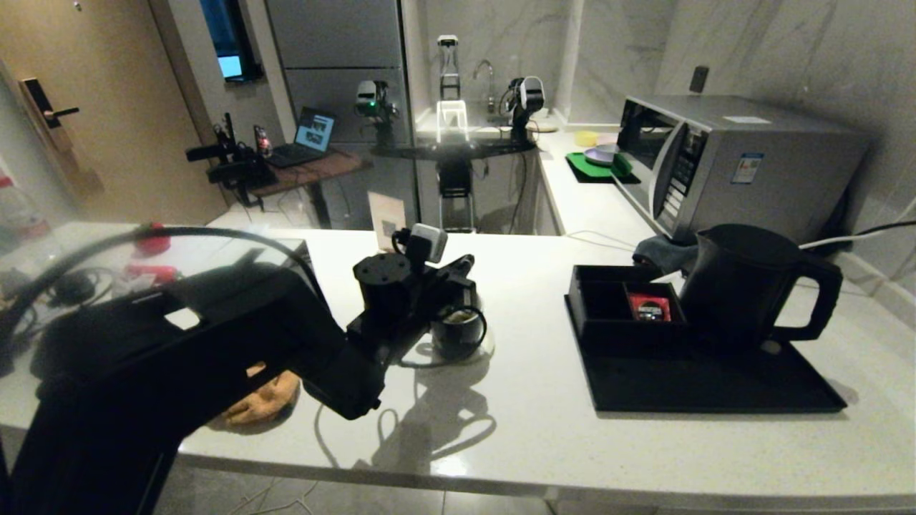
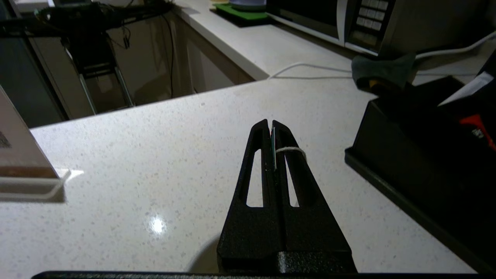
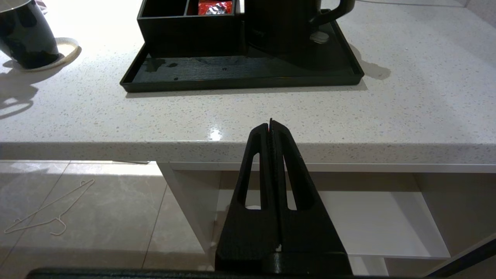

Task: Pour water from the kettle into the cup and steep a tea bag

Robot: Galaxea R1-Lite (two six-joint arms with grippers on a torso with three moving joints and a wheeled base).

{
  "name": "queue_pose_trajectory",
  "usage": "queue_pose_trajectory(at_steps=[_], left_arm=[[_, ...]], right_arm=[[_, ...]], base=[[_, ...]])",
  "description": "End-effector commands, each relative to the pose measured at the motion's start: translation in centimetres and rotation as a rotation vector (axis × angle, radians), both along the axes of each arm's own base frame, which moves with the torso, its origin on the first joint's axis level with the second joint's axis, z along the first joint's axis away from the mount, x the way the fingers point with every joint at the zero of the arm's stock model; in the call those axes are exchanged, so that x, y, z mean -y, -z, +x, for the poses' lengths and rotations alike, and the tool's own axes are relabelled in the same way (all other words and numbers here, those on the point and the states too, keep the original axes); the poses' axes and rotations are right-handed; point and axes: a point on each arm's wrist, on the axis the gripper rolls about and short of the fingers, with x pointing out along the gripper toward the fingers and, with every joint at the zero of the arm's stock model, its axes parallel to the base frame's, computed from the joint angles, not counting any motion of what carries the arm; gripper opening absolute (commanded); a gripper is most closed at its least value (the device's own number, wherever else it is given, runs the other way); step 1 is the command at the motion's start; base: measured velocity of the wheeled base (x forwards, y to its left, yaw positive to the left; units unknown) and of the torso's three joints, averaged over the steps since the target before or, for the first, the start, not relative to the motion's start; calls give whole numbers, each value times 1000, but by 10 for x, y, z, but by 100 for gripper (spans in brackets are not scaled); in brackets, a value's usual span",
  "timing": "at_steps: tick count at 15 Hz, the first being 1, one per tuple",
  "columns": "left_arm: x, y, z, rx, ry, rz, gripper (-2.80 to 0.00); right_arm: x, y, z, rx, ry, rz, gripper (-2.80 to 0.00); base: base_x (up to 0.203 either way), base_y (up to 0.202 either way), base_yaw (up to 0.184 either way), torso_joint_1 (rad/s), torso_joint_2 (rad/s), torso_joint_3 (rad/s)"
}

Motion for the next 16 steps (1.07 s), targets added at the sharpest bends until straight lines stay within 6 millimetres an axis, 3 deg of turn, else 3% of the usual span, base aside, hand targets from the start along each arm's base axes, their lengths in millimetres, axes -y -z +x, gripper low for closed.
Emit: queue_pose_trajectory(at_steps=[1, 8, 16], left_arm=[[-2, -19, -3, 41, -1, -24, -280], [-9, -60, -12, 123, -4, -72, -280], [-13, -76, -16, 156, -9, -91, -280]], right_arm=[[0, 0, 0, -2, 0, 0, -280], [0, 0, 0, -2, 0, 0, -280], [0, 0, 0, -1, 0, 0, -280]], base=[[0, 0, 0, 0, 0, 0], [0, 0, 0, 0, 0, 0], [0, 0, 0, 0, 0, 0]])
